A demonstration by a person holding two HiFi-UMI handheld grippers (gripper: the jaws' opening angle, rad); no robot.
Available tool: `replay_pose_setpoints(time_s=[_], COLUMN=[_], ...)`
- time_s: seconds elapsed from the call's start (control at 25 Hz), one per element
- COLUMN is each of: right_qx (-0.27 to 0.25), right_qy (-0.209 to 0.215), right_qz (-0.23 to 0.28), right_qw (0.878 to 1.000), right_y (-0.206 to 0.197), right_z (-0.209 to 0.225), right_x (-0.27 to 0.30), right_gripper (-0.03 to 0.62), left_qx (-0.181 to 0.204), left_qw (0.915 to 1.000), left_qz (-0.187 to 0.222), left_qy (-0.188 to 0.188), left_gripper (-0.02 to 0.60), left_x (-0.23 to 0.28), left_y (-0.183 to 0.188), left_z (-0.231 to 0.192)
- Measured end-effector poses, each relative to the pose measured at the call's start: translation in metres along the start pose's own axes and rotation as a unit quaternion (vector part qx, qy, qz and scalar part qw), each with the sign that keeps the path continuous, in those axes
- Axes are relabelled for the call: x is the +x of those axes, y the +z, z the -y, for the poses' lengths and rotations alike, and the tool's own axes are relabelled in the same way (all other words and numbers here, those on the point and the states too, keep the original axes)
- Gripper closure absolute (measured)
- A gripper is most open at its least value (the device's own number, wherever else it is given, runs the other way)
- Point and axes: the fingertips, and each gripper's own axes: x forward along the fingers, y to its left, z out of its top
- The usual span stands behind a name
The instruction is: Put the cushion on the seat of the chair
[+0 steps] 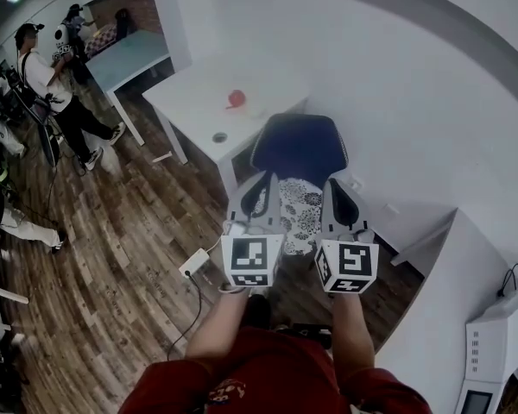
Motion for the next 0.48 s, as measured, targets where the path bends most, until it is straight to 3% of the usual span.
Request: replay_pose_setpoints(time_s=[0.48], right_qx=[0.008], right_qy=[0.002], right_qz=[-0.001], right_qw=[1.000], right_y=[-0.0001], right_z=[0.0008], right_x=[0.0054], right_gripper=[0.568], left_qx=[0.003], left_qw=[0.9999], left_qz=[0.000], left_qy=[0.015], left_gripper=[0.554], left_x=[-0.0026], left_y=[0.0007], left_z=[-0.0080])
